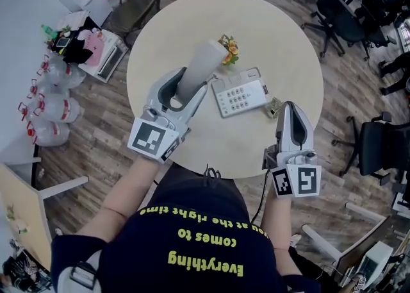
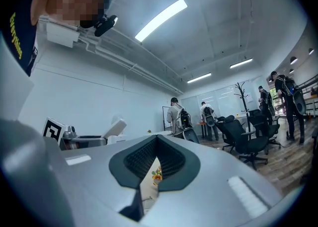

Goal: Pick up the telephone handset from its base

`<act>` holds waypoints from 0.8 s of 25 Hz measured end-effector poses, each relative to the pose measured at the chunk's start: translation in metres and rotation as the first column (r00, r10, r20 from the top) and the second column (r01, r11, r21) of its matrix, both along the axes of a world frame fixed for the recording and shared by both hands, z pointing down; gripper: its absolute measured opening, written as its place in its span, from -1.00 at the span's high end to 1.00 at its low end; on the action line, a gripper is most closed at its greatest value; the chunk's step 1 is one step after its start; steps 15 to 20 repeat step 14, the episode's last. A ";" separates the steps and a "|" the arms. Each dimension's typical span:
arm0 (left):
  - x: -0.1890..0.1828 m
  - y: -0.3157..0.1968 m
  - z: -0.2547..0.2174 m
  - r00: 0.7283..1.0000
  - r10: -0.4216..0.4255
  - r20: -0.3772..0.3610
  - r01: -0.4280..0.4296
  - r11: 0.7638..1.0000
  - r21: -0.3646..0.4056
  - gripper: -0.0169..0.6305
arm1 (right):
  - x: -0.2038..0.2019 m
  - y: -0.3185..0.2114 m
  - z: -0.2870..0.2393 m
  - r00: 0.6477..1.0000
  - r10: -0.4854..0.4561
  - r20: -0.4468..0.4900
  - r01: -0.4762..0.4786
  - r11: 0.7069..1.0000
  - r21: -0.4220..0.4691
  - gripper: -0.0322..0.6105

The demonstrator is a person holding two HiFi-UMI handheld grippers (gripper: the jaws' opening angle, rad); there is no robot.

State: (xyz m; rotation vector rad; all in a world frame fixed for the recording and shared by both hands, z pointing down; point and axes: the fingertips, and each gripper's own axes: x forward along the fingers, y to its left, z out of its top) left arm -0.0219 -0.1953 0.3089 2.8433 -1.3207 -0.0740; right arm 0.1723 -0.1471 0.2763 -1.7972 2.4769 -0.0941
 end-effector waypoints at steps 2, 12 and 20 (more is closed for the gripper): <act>0.000 -0.001 0.001 1.000 0.001 0.002 -0.001 1.000 -0.003 0.26 | 0.000 -0.001 0.000 1.000 0.000 0.002 0.000 1.000 -0.002 0.86; 0.003 -0.005 0.007 1.000 -0.002 0.007 0.002 1.000 -0.011 0.26 | 0.002 -0.005 0.007 1.000 0.001 0.010 -0.001 1.000 -0.009 0.86; 0.004 -0.007 0.008 1.000 -0.002 0.008 0.002 1.000 -0.012 0.26 | 0.002 -0.008 0.009 1.000 0.000 0.012 0.000 1.000 -0.011 0.86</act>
